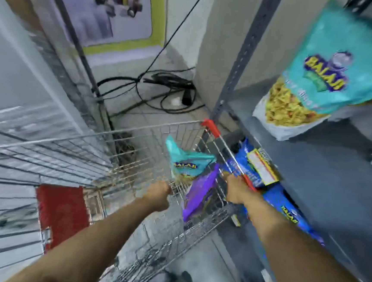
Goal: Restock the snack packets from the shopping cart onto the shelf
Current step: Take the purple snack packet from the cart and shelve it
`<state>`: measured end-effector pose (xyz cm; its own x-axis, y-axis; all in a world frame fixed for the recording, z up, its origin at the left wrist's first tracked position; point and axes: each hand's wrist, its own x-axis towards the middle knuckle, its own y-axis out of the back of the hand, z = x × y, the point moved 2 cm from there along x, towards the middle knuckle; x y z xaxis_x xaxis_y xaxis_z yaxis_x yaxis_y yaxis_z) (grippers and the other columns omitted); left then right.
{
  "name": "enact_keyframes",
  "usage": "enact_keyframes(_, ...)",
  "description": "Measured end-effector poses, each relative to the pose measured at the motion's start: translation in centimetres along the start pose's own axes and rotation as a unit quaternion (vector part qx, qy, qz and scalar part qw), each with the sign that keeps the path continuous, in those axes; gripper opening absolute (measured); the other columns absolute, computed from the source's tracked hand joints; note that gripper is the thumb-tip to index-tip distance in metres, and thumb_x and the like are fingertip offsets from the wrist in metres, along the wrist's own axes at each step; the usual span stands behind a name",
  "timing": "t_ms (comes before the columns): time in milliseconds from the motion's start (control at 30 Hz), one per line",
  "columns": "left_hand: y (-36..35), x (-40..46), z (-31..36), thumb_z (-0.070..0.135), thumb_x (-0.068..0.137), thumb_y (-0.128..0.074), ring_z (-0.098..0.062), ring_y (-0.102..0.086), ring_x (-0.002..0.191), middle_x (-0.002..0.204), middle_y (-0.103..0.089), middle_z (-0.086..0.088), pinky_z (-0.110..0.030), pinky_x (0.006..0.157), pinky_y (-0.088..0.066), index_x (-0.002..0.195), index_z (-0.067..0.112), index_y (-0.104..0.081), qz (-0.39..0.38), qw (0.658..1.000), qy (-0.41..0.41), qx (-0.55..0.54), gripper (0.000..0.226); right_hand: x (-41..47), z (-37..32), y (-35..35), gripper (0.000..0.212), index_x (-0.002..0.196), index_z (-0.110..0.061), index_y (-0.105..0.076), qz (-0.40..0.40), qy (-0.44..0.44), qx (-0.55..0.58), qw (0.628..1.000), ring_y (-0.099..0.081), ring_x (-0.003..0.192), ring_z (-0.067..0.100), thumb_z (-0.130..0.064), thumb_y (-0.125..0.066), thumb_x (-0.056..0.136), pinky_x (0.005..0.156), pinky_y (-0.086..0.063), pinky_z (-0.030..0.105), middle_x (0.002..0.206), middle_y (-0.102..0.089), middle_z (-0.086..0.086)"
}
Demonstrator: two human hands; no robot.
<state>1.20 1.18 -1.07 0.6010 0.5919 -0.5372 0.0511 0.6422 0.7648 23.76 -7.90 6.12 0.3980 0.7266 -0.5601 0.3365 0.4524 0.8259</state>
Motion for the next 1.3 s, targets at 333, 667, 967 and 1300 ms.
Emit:
enact_keyframes(333, -10.5, 2.6, 2.6, 0.043, 0.077, -0.077, -0.033, -0.017, 0.149, 0.164, -0.005, -0.019, -0.035, 0.116, -0.027, 0.154, 0.005, 0.004, -0.045, 0.974, -0.025, -0.22, 0.118, 8.1, -0.2, -5.5, 0.033, 0.12, -0.003, -0.062, -0.07, 0.03, 0.116, 0.99, -0.042, 0.095, 0.012, 0.004, -0.063, 0.088, 0.064, -0.044, 0.003, 0.105, -0.06, 0.004)
enact_keyframes(667, -10.6, 3.4, 1.1, 0.032, 0.08, -0.073, 0.002, -0.064, 0.086, 0.104, -0.063, -0.003, -0.038, 0.086, -0.05, 0.122, 0.004, -0.052, 0.089, 0.853, 0.006, -0.515, 0.055, 9.5, 0.1, -6.8, 0.066, 0.116, -0.01, -0.069, -0.137, 0.023, 0.244, 0.96, -0.065, 0.099, 0.015, -0.012, -0.095, 0.055, 0.093, -0.048, 0.025, 0.116, -0.074, 0.006)
enact_keyframes(967, 1.7, -0.8, 0.9, 0.04, 0.089, -0.064, -0.009, -0.074, 0.085, 0.088, -0.079, 0.009, -0.022, 0.075, -0.058, 0.092, 0.024, -0.069, 0.16, 0.828, -0.029, -0.537, 0.016, 3.2, -1.1, 0.1, 0.072, 0.088, -0.033, -0.075, -0.071, 0.079, 0.433, 0.895, -0.073, 0.09, 0.004, -0.07, -0.088, 0.027, 0.092, -0.055, 0.029, 0.09, -0.079, -0.017)
enact_keyframes(1300, 16.6, -6.8, 15.8, 0.078, 0.079, -0.043, 0.008, -0.06, 0.054, 0.059, -0.07, 0.02, -0.013, 0.055, -0.045, 0.069, 0.029, -0.073, 0.096, 0.885, -0.174, -0.421, 0.059, -12.3, 4.0, 8.1, 0.071, 0.126, -0.011, -0.063, 0.102, 0.07, 0.72, 0.683, -0.065, 0.107, 0.026, -0.044, -0.072, 0.064, 0.108, -0.045, 0.047, 0.123, -0.069, 0.011)
